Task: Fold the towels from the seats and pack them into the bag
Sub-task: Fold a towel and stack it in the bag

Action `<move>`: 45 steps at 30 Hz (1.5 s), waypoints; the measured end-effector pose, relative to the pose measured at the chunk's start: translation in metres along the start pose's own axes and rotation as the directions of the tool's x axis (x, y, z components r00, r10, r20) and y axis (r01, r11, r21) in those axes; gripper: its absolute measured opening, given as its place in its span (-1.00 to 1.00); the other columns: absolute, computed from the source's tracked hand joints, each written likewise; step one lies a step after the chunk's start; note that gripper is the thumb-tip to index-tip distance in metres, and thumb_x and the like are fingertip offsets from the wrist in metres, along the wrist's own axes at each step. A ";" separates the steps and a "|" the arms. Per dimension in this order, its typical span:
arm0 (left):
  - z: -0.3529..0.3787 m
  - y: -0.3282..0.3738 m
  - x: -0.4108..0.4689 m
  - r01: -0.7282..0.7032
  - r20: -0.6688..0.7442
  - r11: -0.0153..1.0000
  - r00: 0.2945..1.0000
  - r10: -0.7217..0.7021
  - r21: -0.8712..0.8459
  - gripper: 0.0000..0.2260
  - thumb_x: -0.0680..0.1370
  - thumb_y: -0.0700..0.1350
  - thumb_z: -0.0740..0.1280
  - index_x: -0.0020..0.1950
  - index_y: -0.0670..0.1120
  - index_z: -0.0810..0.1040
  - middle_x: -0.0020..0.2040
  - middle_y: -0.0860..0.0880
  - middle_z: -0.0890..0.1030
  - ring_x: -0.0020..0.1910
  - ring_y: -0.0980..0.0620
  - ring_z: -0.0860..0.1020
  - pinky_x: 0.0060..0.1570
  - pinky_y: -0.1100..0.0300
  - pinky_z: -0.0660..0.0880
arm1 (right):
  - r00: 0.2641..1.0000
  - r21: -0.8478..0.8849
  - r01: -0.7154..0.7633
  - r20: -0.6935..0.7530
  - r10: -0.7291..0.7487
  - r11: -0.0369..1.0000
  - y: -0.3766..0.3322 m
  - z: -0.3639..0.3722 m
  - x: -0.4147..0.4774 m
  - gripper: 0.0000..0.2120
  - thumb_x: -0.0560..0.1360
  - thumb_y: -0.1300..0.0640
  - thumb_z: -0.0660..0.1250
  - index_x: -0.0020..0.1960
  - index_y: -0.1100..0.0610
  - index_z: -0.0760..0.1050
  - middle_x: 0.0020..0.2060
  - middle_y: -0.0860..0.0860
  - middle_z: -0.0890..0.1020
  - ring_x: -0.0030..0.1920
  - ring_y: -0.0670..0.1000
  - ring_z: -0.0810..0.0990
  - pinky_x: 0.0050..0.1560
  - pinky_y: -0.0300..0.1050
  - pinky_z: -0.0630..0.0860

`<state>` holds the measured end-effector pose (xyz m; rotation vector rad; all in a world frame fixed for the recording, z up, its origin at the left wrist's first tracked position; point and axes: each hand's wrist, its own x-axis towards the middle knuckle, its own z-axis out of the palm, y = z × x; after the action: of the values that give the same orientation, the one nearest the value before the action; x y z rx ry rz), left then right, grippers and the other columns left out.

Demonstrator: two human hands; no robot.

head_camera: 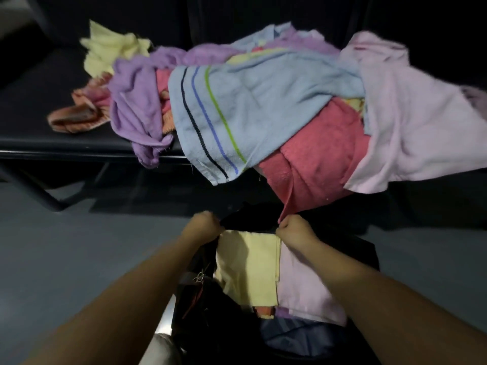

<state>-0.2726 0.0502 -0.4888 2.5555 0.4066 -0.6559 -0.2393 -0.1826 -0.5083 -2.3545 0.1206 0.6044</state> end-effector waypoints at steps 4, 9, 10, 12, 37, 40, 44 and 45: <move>-0.069 0.039 -0.037 -0.174 -0.033 0.982 0.985 0.172 -0.071 -0.87 0.58 -0.12 0.38 -0.08 -0.14 0.67 -0.18 -0.03 0.68 -0.20 0.07 0.64 -0.13 0.22 0.51 | 0.988 0.021 0.138 0.071 -0.139 0.990 -0.041 -0.057 -0.029 -0.85 0.48 0.27 0.33 -0.14 0.35 0.61 -0.26 0.19 0.70 -0.20 0.15 0.69 -0.12 0.02 0.61; -0.139 0.092 -0.076 -0.342 -0.162 0.929 0.934 0.318 -0.145 -0.88 0.60 -0.18 0.34 -0.09 -0.15 0.64 -0.20 0.00 0.72 -0.24 0.12 0.68 -0.14 0.23 0.60 | 0.963 0.122 0.265 0.016 -0.269 0.956 -0.097 -0.136 -0.059 -0.88 0.49 0.37 0.32 -0.08 0.37 0.63 -0.31 0.17 0.63 -0.31 0.08 0.60 -0.25 -0.11 0.56; -0.150 0.100 -0.081 -0.368 -0.211 0.918 0.919 0.334 -0.149 -0.89 0.60 -0.18 0.34 -0.09 -0.14 0.63 -0.19 0.01 0.73 -0.20 0.11 0.69 -0.13 0.20 0.61 | 0.959 0.135 0.283 -0.036 -0.281 0.949 -0.107 -0.150 -0.060 -0.90 0.49 0.37 0.32 -0.10 0.35 0.63 -0.35 0.14 0.62 -0.35 0.06 0.58 -0.26 -0.10 0.56; -0.166 0.112 -0.090 -0.409 -0.325 0.903 0.878 0.351 -0.131 -0.91 0.59 -0.16 0.34 -0.09 -0.08 0.61 -0.19 0.07 0.71 -0.18 0.17 0.66 -0.23 0.29 0.53 | 0.942 0.183 0.320 -0.169 -0.291 0.930 -0.121 -0.174 -0.059 -0.89 0.46 0.37 0.33 -0.19 0.25 0.59 -0.39 0.11 0.61 -0.36 0.08 0.61 -0.21 0.02 0.63; -0.158 0.111 0.016 -0.413 -0.596 0.903 0.757 0.269 -0.117 -0.90 0.54 -0.09 0.47 -0.13 -0.03 0.59 -0.02 -0.08 0.51 -0.03 -0.07 0.52 -0.01 0.07 0.46 | 0.664 -0.352 0.442 -0.491 -0.565 0.825 -0.175 -0.223 0.026 -0.90 0.58 0.10 0.35 -0.06 0.11 0.57 0.03 0.09 0.60 0.04 0.14 0.57 0.07 0.09 0.53; -0.172 0.122 -0.004 -0.517 -0.720 0.827 0.659 0.218 -0.222 -0.90 0.64 -0.11 0.33 -0.03 -0.12 0.48 -0.14 -0.01 0.56 -0.14 -0.04 0.52 -0.17 0.04 0.42 | 0.581 -0.318 0.522 -0.547 -0.603 0.791 -0.183 -0.239 0.002 -0.89 0.59 0.11 0.32 -0.09 0.12 0.54 -0.08 0.06 0.63 -0.02 0.11 0.57 -0.03 0.00 0.48; -0.192 0.139 -0.039 -0.649 -0.818 0.693 0.555 0.150 -0.313 -0.91 0.68 -0.11 0.21 0.02 -0.11 0.37 -0.20 -0.02 0.53 -0.29 0.04 0.41 -0.27 0.10 0.35 | 0.496 -0.256 0.624 -0.600 -0.627 0.738 -0.200 -0.259 -0.040 -0.85 0.61 0.12 0.31 -0.05 0.20 0.55 -0.14 0.07 0.65 -0.08 0.09 0.58 -0.05 0.03 0.49; -0.195 0.143 -0.047 -0.673 -0.827 0.667 0.542 0.151 -0.320 -0.91 0.68 -0.10 0.21 0.01 -0.09 0.36 -0.20 -0.05 0.52 -0.31 0.04 0.39 -0.27 0.09 0.34 | 0.475 -0.237 0.646 -0.619 -0.626 0.726 -0.206 -0.263 -0.050 -0.85 0.61 0.13 0.30 -0.05 0.20 0.55 -0.15 0.05 0.65 -0.09 0.09 0.59 -0.05 0.04 0.50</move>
<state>-0.1834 0.0200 -0.2606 1.9928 0.1421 0.7039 -0.1301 -0.2022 -0.1893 -2.2312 -0.4340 -0.6385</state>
